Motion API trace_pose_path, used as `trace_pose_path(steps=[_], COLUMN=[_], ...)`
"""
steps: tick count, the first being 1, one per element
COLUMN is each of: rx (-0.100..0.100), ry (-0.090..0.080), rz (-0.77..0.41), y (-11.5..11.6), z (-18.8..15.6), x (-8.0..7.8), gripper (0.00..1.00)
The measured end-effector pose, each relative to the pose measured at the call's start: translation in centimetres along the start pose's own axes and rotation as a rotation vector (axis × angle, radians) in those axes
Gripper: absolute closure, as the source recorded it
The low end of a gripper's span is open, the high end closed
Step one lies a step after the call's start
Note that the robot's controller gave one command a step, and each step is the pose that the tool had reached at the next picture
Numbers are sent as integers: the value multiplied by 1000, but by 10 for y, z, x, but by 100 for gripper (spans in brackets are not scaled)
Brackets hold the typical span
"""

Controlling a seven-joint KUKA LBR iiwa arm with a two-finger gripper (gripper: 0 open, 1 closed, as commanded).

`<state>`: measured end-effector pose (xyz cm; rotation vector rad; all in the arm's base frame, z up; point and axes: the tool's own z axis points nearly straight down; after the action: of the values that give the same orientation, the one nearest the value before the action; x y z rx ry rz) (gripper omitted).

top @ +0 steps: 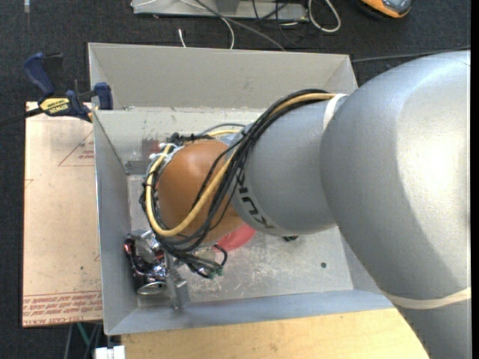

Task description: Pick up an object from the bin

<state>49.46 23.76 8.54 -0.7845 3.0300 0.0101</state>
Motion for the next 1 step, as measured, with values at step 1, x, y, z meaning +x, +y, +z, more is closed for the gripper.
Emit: trace_pose_path(steps=[1], rx=[0], ry=[10], rz=[-2], y=[-7], z=[-19], x=[8], gripper=[0])
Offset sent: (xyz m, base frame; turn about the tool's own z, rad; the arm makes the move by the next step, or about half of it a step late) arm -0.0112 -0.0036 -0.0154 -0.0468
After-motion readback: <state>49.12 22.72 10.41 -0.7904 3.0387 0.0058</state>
